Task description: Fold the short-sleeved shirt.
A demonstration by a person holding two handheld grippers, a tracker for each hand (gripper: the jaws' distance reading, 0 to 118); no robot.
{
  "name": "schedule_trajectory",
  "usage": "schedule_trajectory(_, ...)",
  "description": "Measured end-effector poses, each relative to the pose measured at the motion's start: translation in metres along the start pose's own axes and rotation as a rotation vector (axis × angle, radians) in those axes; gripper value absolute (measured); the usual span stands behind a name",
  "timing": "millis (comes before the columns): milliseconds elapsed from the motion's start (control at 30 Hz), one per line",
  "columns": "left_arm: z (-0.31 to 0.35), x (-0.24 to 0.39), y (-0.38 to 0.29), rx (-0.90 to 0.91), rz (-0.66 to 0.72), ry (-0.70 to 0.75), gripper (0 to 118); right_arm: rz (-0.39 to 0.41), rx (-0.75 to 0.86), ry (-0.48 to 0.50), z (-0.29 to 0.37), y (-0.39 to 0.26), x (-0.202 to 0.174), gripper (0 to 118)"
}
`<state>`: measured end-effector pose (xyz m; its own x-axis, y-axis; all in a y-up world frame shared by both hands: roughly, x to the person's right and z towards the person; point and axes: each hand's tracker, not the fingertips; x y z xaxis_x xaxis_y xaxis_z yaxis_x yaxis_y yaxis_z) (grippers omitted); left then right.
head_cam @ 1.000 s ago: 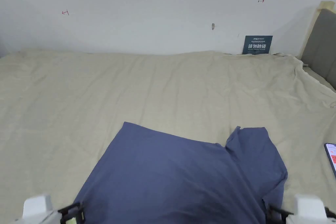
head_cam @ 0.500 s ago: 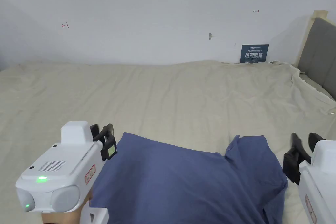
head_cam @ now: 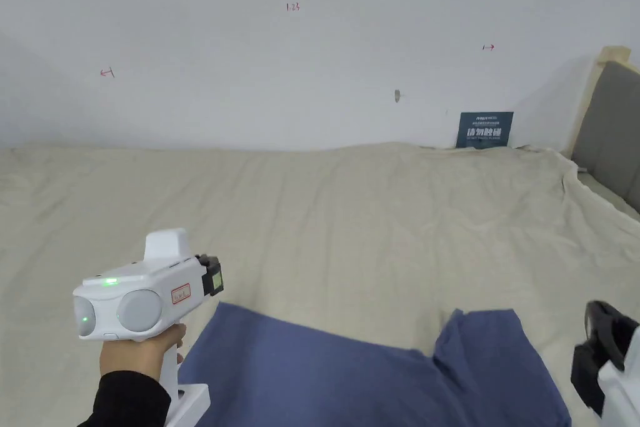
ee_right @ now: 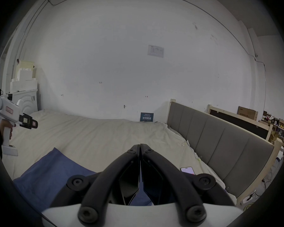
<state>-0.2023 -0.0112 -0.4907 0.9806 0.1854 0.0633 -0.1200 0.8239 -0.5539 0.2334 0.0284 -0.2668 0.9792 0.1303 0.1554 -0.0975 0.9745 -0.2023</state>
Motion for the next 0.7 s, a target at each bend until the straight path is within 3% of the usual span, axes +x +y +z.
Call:
schedule_trajectory(200,-0.099,-0.022,0.007,-0.187,-0.067,0.069,0,-0.004,-0.074,-0.026,-0.045,-0.015,0.001,0)
schedule_trajectory(233,-0.117,-0.024,0.004,-0.223,-0.087,0.07,6,-0.003,-0.081,-0.033,-0.053,-0.019,0.001,0)
schedule_trajectory(267,-0.131,-0.026,0.002,-0.261,-0.082,0.063,16,0.0,-0.09,-0.041,-0.059,-0.021,0.0,0)
schedule_trajectory(333,-0.162,-0.037,-0.004,-0.353,-0.039,0.081,67,0.004,-0.112,-0.051,-0.073,-0.027,0.0,0)
schedule_trajectory(400,-0.186,-0.041,-0.014,-0.438,-0.02,0.094,97,0.003,-0.129,-0.06,-0.082,-0.031,0.0,0)
schedule_trajectory(600,-0.231,-0.059,-0.039,-0.5,-0.041,0.154,94,-0.011,-0.177,-0.079,-0.101,-0.048,0.004,0)
schedule_trajectory(700,-0.241,-0.058,-0.045,-0.498,-0.045,0.147,70,-0.024,-0.196,-0.075,-0.102,-0.053,0.006,0)
